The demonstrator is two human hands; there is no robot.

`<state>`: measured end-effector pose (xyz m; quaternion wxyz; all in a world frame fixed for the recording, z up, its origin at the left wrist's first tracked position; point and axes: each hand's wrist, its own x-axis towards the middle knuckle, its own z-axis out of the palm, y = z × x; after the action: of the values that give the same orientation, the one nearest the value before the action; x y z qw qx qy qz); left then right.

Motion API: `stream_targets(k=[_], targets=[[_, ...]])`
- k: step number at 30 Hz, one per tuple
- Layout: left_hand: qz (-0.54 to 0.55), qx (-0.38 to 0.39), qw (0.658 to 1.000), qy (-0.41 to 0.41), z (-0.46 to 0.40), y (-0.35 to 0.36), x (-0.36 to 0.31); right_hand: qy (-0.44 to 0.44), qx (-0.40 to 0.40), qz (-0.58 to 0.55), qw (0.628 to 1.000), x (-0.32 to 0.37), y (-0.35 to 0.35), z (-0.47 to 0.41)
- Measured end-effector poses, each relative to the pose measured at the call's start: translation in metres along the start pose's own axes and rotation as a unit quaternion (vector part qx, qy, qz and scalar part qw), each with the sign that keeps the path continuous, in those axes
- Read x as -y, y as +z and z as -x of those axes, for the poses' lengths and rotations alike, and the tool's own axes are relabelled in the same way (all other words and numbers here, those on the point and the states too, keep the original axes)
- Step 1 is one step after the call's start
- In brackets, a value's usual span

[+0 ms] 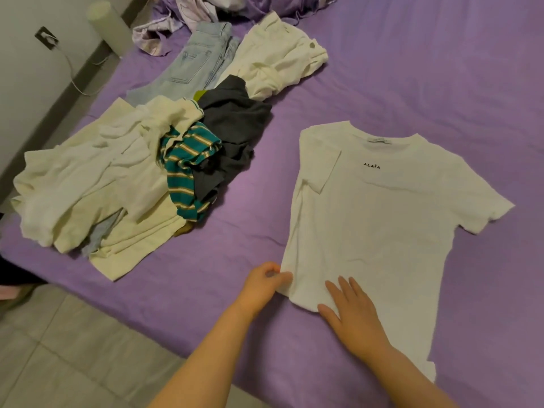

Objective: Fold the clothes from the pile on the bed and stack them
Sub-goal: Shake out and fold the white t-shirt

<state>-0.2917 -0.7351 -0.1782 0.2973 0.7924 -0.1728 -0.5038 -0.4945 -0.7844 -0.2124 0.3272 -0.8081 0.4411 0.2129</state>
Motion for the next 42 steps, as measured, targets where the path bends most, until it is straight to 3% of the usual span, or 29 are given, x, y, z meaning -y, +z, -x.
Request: stream_targets(k=[4,8,13,18,20,22,24,26,28,31,34,37,40,42], targets=[[0.035,0.072,0.997,-0.003,0.015,-0.007,-0.004,0.003,-0.02,-0.036,0.999,0.008,0.004,0.017],[-0.025,0.163,0.986,0.01,0.026,-0.016,0.004,0.015,-0.034,-0.05,0.998,0.015,0.003,0.032],[0.104,0.132,0.986,0.009,0.042,-0.027,0.016,0.044,-0.04,-0.041,0.997,0.014,0.009,0.047],[0.199,0.037,0.976,-0.081,0.042,-0.036,0.011,0.112,-0.035,-0.04,0.992,-0.001,0.02,0.06],[0.113,0.005,0.988,-0.101,0.039,-0.04,0.017,0.135,-0.004,-0.021,0.991,-0.009,0.025,0.064],[-0.085,-0.023,0.993,-0.079,0.033,-0.043,0.029,0.158,0.011,-0.009,0.987,-0.017,0.031,0.068],[-0.252,-0.058,0.965,-0.04,0.028,-0.043,0.042,0.183,-0.029,-0.006,0.983,-0.023,0.036,0.072],[-0.327,-0.109,0.938,0.032,0.029,-0.038,0.045,0.216,-0.1,-0.019,0.971,-0.027,0.04,0.077],[-0.363,-0.113,0.917,0.125,0.032,-0.024,0.046,0.253,-0.149,-0.1,0.951,-0.031,0.043,0.082],[-0.42,-0.009,0.884,0.206,0.035,0.009,0.047,0.286,-0.165,-0.219,0.918,-0.04,0.043,0.088],[-0.465,0.078,0.854,0.221,0.037,0.038,0.05,0.322,-0.171,-0.242,0.899,-0.048,0.04,0.09],[-0.475,0.119,0.849,0.198,0.036,0.056,0.053,0.364,-0.152,-0.27,0.878,-0.06,0.037,0.088],[-0.421,0.095,0.883,0.183,0.037,0.059,0.045,0.361,-0.162,-0.266,0.879,-0.069,0.036,0.087],[-0.393,-0.018,0.899,0.193,0.032,0.053,0.042,0.347,-0.183,-0.31,0.866,-0.069,0.037,0.086]])
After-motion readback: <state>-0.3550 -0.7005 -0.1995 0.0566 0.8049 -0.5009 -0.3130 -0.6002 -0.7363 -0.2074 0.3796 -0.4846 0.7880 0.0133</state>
